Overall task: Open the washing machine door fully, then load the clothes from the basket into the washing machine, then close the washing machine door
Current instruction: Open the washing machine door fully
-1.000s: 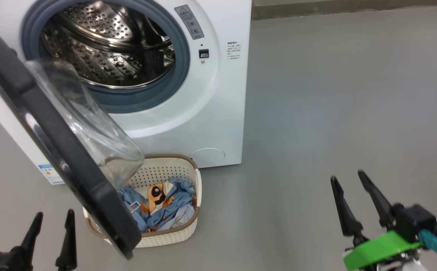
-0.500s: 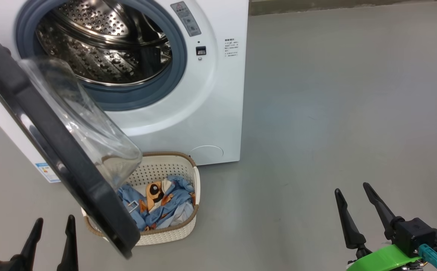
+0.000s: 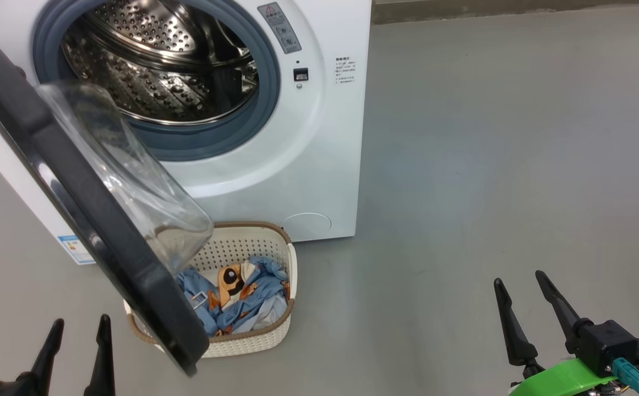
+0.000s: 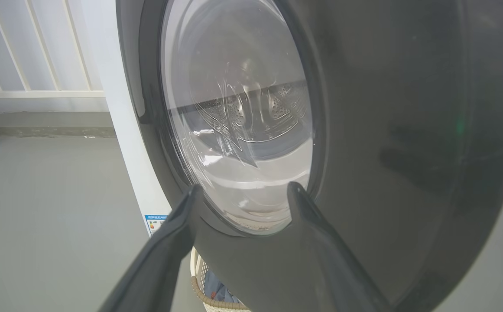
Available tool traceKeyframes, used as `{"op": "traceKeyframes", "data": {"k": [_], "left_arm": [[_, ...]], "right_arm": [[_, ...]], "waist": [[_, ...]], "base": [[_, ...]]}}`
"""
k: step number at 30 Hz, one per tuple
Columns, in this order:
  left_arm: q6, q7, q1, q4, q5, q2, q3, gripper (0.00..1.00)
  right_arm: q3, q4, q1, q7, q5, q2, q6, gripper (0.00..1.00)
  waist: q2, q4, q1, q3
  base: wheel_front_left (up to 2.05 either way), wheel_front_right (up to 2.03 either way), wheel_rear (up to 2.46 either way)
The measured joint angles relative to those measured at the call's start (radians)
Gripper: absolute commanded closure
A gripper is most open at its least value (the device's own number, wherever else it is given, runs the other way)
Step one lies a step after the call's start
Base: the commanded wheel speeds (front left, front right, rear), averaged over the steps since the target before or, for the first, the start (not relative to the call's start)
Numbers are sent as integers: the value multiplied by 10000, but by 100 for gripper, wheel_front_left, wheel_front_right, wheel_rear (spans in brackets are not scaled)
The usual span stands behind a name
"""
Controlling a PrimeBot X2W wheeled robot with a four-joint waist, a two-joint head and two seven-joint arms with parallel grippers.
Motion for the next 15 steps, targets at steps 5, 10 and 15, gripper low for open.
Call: {"op": "traceKeyframes", "data": {"k": [5, 10, 15], "left_arm": [[0, 0, 0, 2, 0, 0, -17, 0], [0, 0, 0, 2, 21, -2, -63, 0], [0, 0, 0, 0, 56, 0, -138, 0]], "right_arm": [[-27, 77, 0, 2, -54, 44, 0, 0], [-136, 186, 0, 2, -56, 84, 0, 0], [-211, 284, -1, 2, -238, 117, 0, 0]], "waist": [[1, 28, 0, 24], [0, 80, 0, 18], [1, 140, 1, 9]], "base": [[0, 0, 0], [0, 0, 0], [0, 0, 0]]}}
